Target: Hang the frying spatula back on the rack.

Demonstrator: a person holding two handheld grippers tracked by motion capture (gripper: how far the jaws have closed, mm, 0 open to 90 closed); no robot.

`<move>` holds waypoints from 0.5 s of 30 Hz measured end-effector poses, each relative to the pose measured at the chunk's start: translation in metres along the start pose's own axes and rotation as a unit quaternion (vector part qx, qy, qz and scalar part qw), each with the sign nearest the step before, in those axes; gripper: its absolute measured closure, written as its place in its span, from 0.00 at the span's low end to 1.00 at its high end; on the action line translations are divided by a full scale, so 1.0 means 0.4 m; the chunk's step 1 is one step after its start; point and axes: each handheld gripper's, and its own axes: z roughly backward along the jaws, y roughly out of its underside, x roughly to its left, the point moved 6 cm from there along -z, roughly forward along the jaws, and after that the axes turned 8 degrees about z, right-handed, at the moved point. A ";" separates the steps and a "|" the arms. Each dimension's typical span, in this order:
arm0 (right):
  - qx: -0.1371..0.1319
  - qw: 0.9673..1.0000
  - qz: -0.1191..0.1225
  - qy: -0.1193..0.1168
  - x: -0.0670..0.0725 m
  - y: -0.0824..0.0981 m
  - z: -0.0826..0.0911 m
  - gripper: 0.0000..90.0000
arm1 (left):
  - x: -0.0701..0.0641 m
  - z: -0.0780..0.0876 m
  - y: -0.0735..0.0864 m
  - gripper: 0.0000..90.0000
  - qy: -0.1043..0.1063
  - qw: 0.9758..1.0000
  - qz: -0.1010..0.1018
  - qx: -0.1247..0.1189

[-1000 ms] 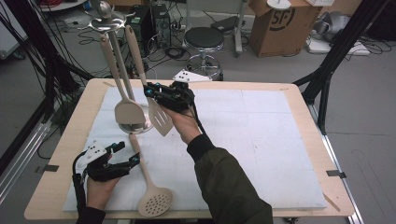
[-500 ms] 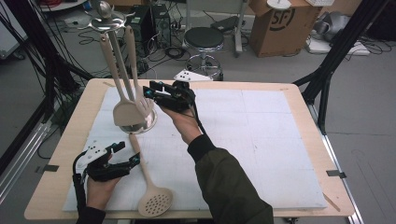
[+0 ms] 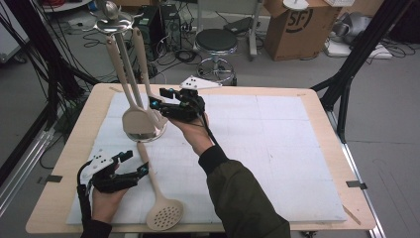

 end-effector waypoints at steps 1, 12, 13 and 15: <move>0.007 1.000 0.006 0.003 0.000 0.002 0.000 0.51 | 0.000 0.000 0.000 0.22 0.000 1.000 0.000 0.000; 0.020 1.000 0.001 0.022 -0.011 0.013 0.021 0.43 | -0.001 -0.001 0.001 0.22 0.000 1.000 -0.003 0.003; 0.020 1.000 -0.004 0.021 -0.010 0.014 0.021 0.42 | -0.002 -0.002 0.001 0.22 0.000 1.000 -0.002 0.002; 0.022 1.000 0.000 0.022 -0.013 0.019 0.026 0.42 | -0.002 -0.002 0.001 0.22 0.000 1.000 -0.002 0.002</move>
